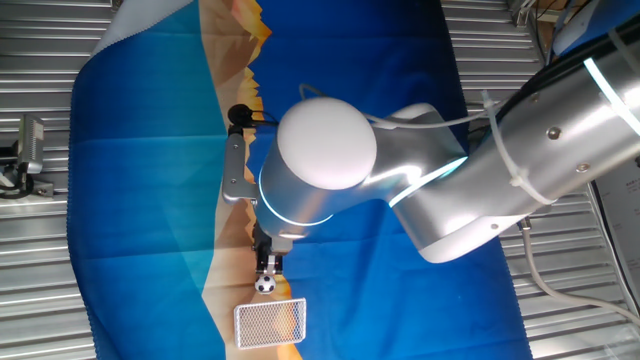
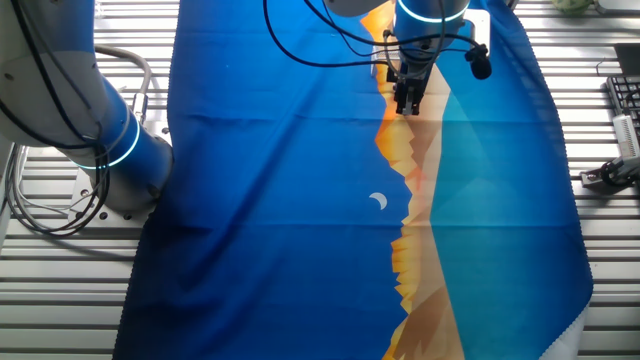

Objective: Push the soccer ball into the goal

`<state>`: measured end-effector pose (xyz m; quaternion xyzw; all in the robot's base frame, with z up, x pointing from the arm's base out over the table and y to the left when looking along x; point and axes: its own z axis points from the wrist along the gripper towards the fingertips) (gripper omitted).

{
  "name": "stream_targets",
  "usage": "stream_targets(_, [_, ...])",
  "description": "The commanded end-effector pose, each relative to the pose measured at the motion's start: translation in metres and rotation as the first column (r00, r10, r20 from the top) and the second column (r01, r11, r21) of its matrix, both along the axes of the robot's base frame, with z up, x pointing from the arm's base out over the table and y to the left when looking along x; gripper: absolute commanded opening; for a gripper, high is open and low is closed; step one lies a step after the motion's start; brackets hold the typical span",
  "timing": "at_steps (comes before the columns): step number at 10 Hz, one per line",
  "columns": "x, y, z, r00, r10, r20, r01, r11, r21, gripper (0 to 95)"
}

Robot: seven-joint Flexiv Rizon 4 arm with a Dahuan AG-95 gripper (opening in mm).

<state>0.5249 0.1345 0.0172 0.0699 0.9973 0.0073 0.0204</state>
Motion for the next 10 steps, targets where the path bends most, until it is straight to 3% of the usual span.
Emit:
stream_targets(1, [0.0,0.001,-0.001,1.0,0.004,0.001,-0.004,1.0,-0.003,0.0])
stream_targets(6, [0.002,0.008,0.001,0.996,0.089,0.002,-0.089,0.996,-0.011,0.0])
stream_targets(10, [0.003,0.014,-0.001,0.996,0.088,0.0,-0.088,0.996,-0.01,0.0])
